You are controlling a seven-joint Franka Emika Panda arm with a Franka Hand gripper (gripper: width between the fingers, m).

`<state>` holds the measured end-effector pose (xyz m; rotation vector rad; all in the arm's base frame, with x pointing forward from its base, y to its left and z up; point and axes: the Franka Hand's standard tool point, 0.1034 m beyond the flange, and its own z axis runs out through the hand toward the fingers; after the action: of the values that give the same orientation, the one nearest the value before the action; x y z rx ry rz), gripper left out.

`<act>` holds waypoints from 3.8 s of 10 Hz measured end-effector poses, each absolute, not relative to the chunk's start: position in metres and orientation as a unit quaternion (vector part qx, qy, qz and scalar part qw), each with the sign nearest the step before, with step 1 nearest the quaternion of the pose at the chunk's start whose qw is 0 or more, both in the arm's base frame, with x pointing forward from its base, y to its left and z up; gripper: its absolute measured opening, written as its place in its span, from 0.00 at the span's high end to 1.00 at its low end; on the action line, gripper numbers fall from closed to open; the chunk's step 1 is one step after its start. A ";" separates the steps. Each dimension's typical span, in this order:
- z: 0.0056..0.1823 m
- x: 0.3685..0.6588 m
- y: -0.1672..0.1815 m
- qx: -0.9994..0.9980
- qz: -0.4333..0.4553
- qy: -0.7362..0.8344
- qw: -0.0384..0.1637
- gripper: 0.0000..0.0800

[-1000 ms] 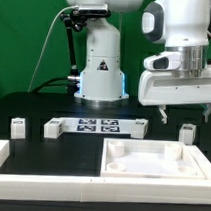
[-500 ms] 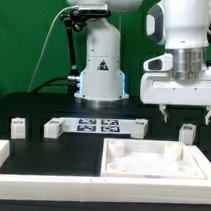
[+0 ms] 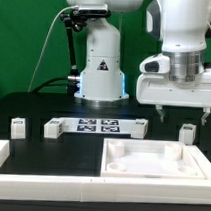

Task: Assemble one leg

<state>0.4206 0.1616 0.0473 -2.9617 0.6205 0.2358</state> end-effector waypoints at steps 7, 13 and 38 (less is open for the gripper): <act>0.041 0.407 0.158 -0.924 0.330 0.182 0.069 0.19; 0.015 0.385 0.179 -0.904 0.380 0.181 0.075 0.19; 0.073 0.420 0.156 -0.951 0.248 0.175 0.059 0.64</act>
Offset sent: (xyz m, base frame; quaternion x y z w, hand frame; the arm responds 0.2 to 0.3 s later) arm 0.0015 0.0085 0.0021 0.0044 -0.2399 -0.0119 0.9707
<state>0.4205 0.1563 0.0732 -2.8815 0.5296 0.7500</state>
